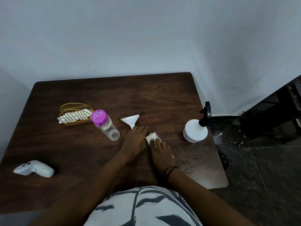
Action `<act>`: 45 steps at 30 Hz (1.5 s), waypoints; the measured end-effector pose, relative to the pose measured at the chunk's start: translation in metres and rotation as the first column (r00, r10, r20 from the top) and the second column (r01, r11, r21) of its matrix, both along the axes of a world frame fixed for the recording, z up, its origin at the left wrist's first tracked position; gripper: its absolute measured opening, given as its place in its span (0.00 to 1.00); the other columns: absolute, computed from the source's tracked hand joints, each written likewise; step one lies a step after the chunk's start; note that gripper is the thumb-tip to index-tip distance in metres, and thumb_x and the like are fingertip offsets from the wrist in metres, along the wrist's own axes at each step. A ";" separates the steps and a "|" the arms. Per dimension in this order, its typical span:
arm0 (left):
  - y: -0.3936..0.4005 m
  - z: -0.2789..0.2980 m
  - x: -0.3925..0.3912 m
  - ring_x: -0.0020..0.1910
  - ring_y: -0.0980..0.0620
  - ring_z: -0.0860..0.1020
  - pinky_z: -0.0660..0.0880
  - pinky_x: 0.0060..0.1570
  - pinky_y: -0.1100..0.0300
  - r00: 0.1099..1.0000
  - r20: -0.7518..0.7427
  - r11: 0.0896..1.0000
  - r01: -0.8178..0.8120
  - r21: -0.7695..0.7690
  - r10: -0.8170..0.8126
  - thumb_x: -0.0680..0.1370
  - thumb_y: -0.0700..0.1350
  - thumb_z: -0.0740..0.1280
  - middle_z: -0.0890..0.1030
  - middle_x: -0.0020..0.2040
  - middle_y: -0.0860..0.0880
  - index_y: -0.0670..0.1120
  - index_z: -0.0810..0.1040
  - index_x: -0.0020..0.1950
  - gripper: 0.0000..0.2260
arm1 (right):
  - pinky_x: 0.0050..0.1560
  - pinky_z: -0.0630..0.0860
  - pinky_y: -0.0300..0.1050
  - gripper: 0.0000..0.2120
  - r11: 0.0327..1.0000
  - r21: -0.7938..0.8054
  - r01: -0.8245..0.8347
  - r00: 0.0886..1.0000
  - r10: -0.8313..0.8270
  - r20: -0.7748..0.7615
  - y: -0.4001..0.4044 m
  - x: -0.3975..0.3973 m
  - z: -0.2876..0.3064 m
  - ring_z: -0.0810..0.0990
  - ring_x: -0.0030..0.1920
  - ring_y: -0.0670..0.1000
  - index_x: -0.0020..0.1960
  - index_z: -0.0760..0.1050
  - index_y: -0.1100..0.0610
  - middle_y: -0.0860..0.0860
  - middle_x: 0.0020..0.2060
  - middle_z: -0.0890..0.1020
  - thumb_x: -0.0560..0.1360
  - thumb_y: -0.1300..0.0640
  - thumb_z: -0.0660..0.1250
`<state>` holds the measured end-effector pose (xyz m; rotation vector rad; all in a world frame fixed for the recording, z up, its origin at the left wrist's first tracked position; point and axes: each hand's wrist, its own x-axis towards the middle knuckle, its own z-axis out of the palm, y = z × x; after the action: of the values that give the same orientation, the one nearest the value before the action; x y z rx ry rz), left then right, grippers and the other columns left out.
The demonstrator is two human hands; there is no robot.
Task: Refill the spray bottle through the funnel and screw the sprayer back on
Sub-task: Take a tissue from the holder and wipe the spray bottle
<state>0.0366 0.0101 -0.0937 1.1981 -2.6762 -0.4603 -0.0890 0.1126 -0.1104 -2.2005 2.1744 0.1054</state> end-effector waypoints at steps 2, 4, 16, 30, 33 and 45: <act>0.000 -0.001 0.001 0.55 0.40 0.80 0.77 0.55 0.49 1.000 -0.021 1.000 -0.009 -0.015 0.009 0.72 0.36 0.69 0.82 0.61 0.40 0.37 0.78 0.65 0.21 | 0.40 0.75 0.47 0.19 1.000 0.023 0.013 1.000 -0.013 0.006 -0.020 0.001 0.005 0.79 0.44 0.53 0.62 0.78 0.56 0.54 0.53 0.81 0.77 0.55 0.56; 0.001 0.000 0.000 0.55 0.42 0.79 0.76 0.55 0.49 1.000 -0.016 0.999 -0.013 -0.033 0.012 0.74 0.36 0.66 0.81 0.61 0.42 0.38 0.78 0.65 0.19 | 0.48 0.73 0.51 0.20 0.996 0.082 0.045 0.998 -0.049 0.047 -0.043 -0.005 0.007 0.77 0.52 0.56 0.69 0.70 0.59 0.57 0.62 0.76 0.80 0.56 0.51; 0.003 -0.006 0.000 0.56 0.39 0.79 0.77 0.57 0.48 1.000 0.017 1.000 -0.010 0.006 0.010 0.71 0.34 0.67 0.81 0.61 0.40 0.36 0.76 0.67 0.23 | 0.38 0.76 0.47 0.17 0.979 0.032 0.200 0.979 -0.199 -0.040 -0.024 -0.033 0.000 0.79 0.42 0.57 0.62 0.78 0.60 0.58 0.51 0.81 0.75 0.60 0.61; -0.002 -0.005 -0.004 0.57 0.43 0.77 0.74 0.58 0.51 0.999 -0.041 1.000 -0.020 0.014 0.020 0.73 0.33 0.63 0.79 0.62 0.43 0.39 0.76 0.67 0.22 | 0.53 0.71 0.53 0.20 0.980 0.086 0.182 0.978 -0.189 0.088 -0.075 -0.024 0.003 0.72 0.57 0.59 0.72 0.64 0.61 0.60 0.65 0.71 0.82 0.57 0.49; -0.001 -0.007 -0.007 0.55 0.39 0.79 0.77 0.57 0.48 1.000 -0.025 1.000 -0.005 0.017 0.006 0.71 0.30 0.66 0.81 0.61 0.40 0.36 0.77 0.66 0.22 | 0.49 0.74 0.52 0.19 0.962 0.034 0.270 0.962 -0.271 0.021 -0.066 -0.036 0.006 0.76 0.54 0.59 0.70 0.68 0.61 0.59 0.61 0.75 0.80 0.59 0.52; 0.016 -0.011 -0.026 0.54 0.39 0.81 0.78 0.56 0.50 0.978 -0.056 0.979 0.202 0.014 -0.201 0.68 0.30 0.70 0.82 0.59 0.40 0.37 0.79 0.63 0.23 | 0.40 0.77 0.50 0.18 0.978 -0.078 0.192 0.978 -0.184 0.101 0.042 -0.025 -0.006 0.78 0.43 0.58 0.62 0.77 0.59 0.59 0.53 0.80 0.73 0.55 0.69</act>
<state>0.0110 0.0263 -0.1045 0.9083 -2.7641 -0.5409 -0.1138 0.1543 -0.1167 -1.9827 2.3624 -0.0996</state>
